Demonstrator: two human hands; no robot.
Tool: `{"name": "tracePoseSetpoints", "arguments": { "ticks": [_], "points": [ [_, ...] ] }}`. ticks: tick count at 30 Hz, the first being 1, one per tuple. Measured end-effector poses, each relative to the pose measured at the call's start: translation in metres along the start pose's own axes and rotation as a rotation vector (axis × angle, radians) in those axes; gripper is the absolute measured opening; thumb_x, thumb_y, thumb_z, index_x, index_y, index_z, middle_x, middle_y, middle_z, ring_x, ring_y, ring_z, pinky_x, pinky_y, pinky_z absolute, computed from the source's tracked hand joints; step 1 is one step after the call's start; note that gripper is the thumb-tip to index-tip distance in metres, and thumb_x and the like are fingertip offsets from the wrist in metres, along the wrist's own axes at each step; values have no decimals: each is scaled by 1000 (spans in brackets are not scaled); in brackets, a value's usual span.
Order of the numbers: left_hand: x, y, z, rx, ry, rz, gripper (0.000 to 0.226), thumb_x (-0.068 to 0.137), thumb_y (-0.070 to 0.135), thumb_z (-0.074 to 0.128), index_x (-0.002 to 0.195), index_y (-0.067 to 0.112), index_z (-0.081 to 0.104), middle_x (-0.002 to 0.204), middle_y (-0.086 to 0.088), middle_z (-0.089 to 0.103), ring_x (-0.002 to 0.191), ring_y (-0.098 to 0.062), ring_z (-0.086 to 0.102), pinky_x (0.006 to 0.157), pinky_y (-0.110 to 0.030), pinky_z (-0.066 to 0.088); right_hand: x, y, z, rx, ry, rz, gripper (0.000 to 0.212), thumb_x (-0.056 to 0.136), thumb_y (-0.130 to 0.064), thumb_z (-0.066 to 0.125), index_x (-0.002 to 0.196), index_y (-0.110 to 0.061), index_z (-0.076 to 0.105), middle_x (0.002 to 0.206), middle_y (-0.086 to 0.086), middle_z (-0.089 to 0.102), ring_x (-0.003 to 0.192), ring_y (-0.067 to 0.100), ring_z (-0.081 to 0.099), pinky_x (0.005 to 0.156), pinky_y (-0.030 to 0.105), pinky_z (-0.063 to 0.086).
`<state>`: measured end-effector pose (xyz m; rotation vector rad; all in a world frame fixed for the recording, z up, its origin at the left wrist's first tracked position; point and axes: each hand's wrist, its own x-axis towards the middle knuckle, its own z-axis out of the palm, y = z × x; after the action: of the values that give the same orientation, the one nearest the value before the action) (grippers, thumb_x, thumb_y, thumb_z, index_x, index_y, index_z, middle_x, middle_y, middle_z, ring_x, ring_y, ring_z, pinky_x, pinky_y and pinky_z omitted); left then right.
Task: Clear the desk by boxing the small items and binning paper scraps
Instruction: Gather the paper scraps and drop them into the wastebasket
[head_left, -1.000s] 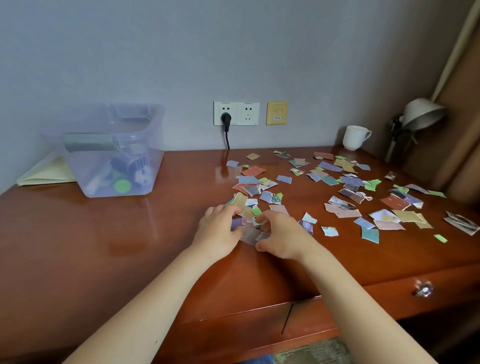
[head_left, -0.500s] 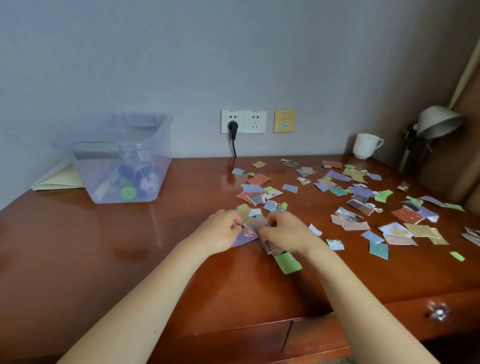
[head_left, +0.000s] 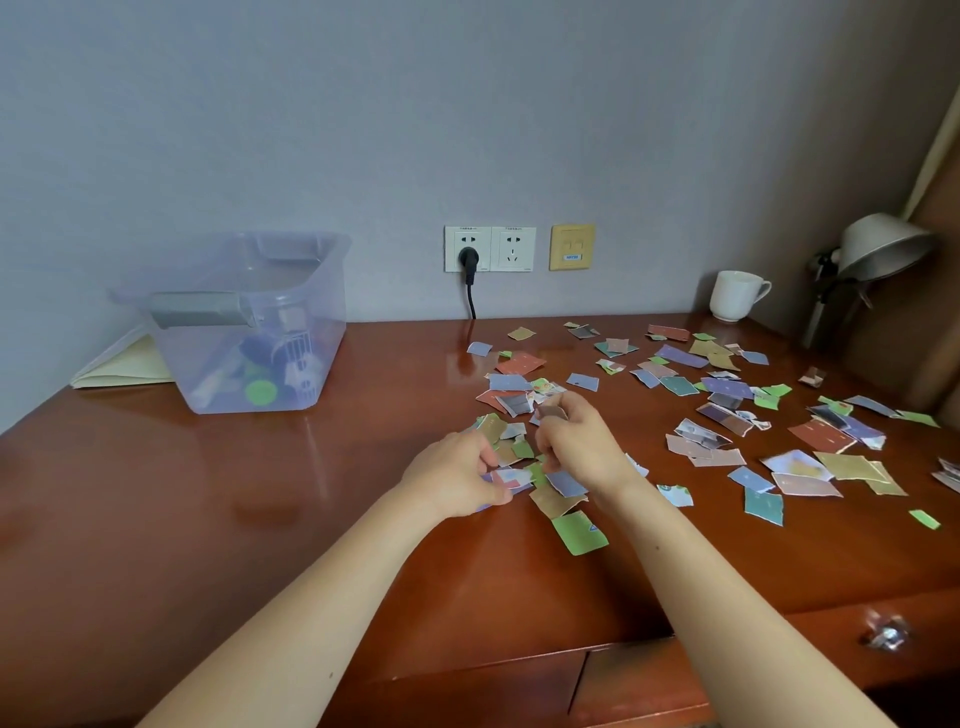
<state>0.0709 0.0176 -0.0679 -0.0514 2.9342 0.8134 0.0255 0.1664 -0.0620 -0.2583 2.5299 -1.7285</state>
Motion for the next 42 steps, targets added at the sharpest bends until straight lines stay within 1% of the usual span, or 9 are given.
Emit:
{"name": "tracePoseSetpoints", "arguments": {
  "ticks": [6,9,13,16,22,30,35,38,42],
  "points": [
    [6,-1,-4,37,-60,-71,64,79,35,75,132,17,46,119,-2,59,104,-21,59,89,-37,53,26,-2,7,-352,-154,-28,29,84,-13,57,112,-12,63,113,3,62,103,27,63,84,40,53],
    [10,-3,-6,129,-61,-97,64,75,46,75,128,16,55,123,-4,55,104,-22,60,88,-38,54,37,1,16,-527,-186,-21,46,75,-27,63,120,-16,61,126,8,55,98,27,62,81,38,53],
    [16,-5,-8,118,-118,-92,41,75,46,73,101,15,74,95,-4,67,83,-19,62,67,-33,51,46,4,27,-681,-155,44,43,74,-48,62,105,-18,60,120,4,38,92,25,58,84,37,52],
    [15,-4,-8,85,-106,-78,33,75,39,76,81,8,68,63,-3,46,60,-21,42,54,-28,30,52,8,32,-746,-157,71,45,72,-48,65,104,-17,59,120,5,34,92,27,56,85,40,51],
    [21,-15,-11,-27,-46,-65,33,78,27,76,101,9,61,77,-2,49,67,-19,45,59,-27,33,59,12,32,-573,-155,92,26,60,-31,63,82,-16,63,101,9,60,78,26,62,75,39,55],
    [36,-33,-12,-151,77,-66,14,88,30,64,89,17,59,83,-2,57,68,-16,48,58,-26,36,59,10,32,-444,-156,118,16,70,-4,63,79,-16,60,83,5,63,77,23,59,73,32,52],
    [44,-35,-9,-68,179,-98,21,91,16,52,72,22,46,76,-16,51,54,-15,37,46,-21,26,62,13,29,-440,-178,120,30,69,-1,69,95,-14,62,99,7,64,93,25,61,83,38,54],
    [49,-36,-5,-63,209,-94,11,92,19,51,91,15,61,97,-16,61,71,-28,56,45,-20,26,64,16,28,-427,-183,105,29,72,-4,67,99,-15,64,102,6,64,96,24,61,86,39,54],
    [55,-36,2,-20,187,-116,40,82,45,64,116,25,59,112,0,61,89,-22,61,56,-26,38,64,16,26,-385,-191,99,21,78,-2,62,89,-20,62,100,5,64,84,22,59,74,33,51]
  ]
}}
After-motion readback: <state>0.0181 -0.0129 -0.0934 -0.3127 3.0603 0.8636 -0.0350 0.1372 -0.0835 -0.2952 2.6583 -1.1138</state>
